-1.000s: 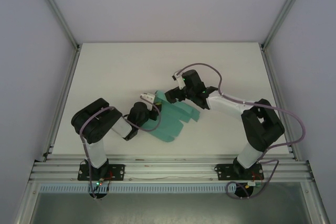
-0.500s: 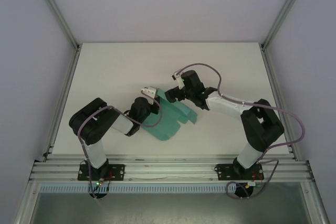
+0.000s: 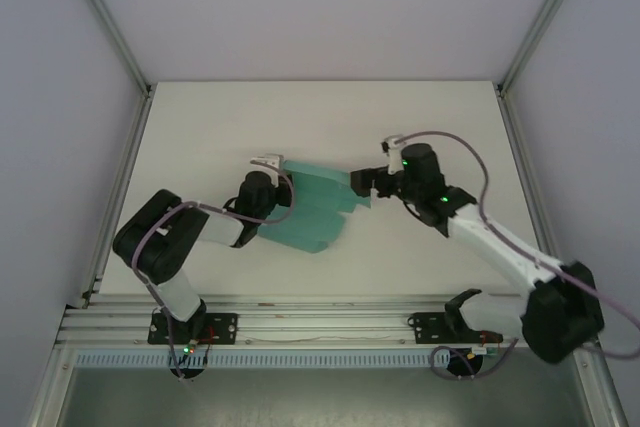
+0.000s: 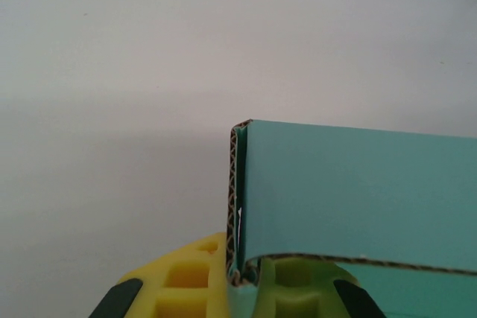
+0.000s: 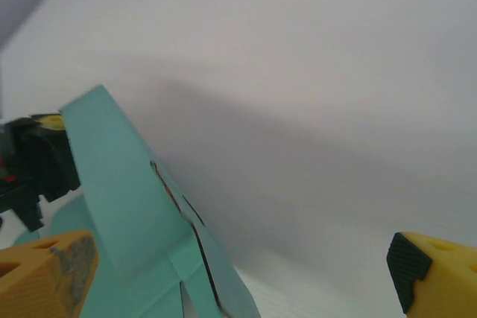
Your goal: Assemble paper box
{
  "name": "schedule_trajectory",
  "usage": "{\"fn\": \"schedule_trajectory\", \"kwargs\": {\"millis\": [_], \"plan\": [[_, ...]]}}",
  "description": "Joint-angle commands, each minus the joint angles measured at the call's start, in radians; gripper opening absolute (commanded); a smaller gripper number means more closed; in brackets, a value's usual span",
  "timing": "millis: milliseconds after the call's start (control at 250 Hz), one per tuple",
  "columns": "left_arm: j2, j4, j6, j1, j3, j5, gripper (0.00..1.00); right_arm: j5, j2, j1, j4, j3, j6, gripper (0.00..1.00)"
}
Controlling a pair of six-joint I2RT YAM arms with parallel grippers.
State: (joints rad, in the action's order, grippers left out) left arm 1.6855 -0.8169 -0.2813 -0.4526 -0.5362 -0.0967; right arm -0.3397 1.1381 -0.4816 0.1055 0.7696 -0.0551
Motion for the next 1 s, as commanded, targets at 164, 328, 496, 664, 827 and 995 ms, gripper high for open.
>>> {"fn": "schedule_trajectory", "kwargs": {"millis": [164,328,496,664,827,995], "plan": [[-0.095,0.238,-0.086,0.011,-0.046,-0.229,0.00,-0.236,-0.059,0.000,-0.002,-0.088,0.047,0.93],[-0.081,0.243,-0.104,0.015,-0.050,-0.228,0.00,-0.272,0.042,0.001,-0.019,-0.075,0.094,0.76],[-0.041,0.233,-0.107,0.015,-0.060,-0.235,0.00,-0.255,0.108,0.001,-0.049,-0.076,0.104,0.51],[0.003,0.232,-0.094,0.015,-0.080,-0.256,0.00,-0.259,0.146,-0.001,-0.079,-0.077,0.111,0.26],[0.044,0.237,-0.079,0.015,-0.103,-0.259,0.06,-0.266,0.165,-0.013,-0.078,-0.074,0.154,0.14],[0.063,0.220,-0.075,0.017,-0.117,-0.261,0.16,-0.256,0.176,-0.013,-0.044,-0.066,0.174,0.07]]}}
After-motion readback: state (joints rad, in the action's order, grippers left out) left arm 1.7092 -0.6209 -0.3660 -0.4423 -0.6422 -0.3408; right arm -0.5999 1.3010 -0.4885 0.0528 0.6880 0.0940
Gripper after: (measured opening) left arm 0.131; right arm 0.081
